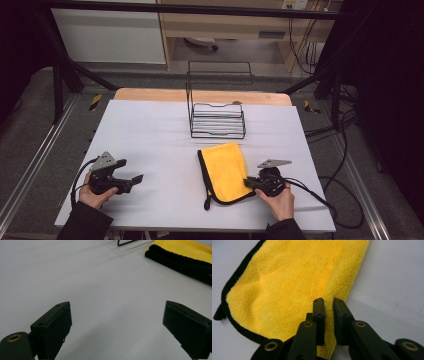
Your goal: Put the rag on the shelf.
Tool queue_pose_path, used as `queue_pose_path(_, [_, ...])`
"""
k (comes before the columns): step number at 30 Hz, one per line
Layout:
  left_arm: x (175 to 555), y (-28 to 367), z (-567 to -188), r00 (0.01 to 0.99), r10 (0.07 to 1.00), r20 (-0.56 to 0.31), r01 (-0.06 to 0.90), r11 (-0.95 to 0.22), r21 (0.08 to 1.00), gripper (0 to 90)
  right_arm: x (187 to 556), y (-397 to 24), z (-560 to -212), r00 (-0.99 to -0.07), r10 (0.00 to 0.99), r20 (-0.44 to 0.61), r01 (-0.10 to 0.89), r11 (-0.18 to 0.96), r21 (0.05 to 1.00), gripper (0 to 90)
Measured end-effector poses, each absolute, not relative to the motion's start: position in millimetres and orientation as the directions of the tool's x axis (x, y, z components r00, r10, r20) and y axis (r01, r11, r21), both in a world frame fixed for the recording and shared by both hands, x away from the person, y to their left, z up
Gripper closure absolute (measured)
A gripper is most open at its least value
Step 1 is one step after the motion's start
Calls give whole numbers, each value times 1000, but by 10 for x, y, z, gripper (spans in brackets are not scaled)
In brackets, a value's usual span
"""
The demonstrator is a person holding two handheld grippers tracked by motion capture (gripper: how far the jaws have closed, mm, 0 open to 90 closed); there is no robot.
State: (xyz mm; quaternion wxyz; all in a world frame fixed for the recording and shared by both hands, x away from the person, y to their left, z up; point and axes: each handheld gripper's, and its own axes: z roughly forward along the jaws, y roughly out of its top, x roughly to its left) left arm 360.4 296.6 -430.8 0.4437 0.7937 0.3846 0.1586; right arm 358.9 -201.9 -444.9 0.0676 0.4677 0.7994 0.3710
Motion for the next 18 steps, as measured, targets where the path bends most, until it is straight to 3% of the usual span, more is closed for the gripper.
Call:
queue_pose_path(13, [3609,2943,-4315,654,751,-94,477,-312,822,83,3361,-2029,-4314,-508,821,259,726,247,642,843])
queue_pose_path(18, [3615,2919,-4320,649,756,-91,487,-320,813,80,3354,-2035,-4378,-505,829,238,729,263,632,796])
